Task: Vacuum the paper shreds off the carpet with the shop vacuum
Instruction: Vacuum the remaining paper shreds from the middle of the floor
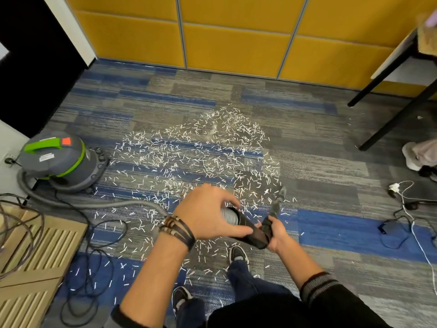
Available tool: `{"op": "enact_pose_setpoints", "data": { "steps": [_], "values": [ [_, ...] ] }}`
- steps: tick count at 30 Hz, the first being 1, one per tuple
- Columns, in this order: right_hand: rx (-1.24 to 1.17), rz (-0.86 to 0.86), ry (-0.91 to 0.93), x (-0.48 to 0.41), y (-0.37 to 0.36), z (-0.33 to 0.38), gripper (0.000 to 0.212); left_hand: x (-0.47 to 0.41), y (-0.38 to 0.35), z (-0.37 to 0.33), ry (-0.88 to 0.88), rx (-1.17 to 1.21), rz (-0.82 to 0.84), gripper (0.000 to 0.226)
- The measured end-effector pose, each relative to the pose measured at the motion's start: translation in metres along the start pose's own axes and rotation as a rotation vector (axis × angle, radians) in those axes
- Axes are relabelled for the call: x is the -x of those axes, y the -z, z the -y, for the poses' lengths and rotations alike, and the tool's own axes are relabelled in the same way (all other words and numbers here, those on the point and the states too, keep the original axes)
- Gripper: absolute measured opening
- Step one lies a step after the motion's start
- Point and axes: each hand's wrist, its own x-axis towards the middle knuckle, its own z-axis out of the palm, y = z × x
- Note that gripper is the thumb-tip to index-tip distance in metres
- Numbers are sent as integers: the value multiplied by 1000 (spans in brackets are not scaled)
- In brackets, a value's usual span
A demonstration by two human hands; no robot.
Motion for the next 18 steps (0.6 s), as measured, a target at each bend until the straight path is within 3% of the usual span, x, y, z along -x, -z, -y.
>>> {"op": "enact_pose_setpoints", "data": {
  "steps": [3, 6, 14, 18],
  "values": [
    [-16, -67, -31, 3, 27, -22, 33, 16, -20, 3, -8, 35, 114, 42],
    [-37, -87, -45, 13, 32, -36, 30, 34, -22, 20, -5, 128, 83, 38],
    [41, 124, -117, 40, 12, -83, 16, 90, 0, 71, -56, 196, -29, 33],
    [-80, 97, -111, 29, 12, -118, 16, 106, -6, 82, -92, 162, 20, 33]
  ]
}}
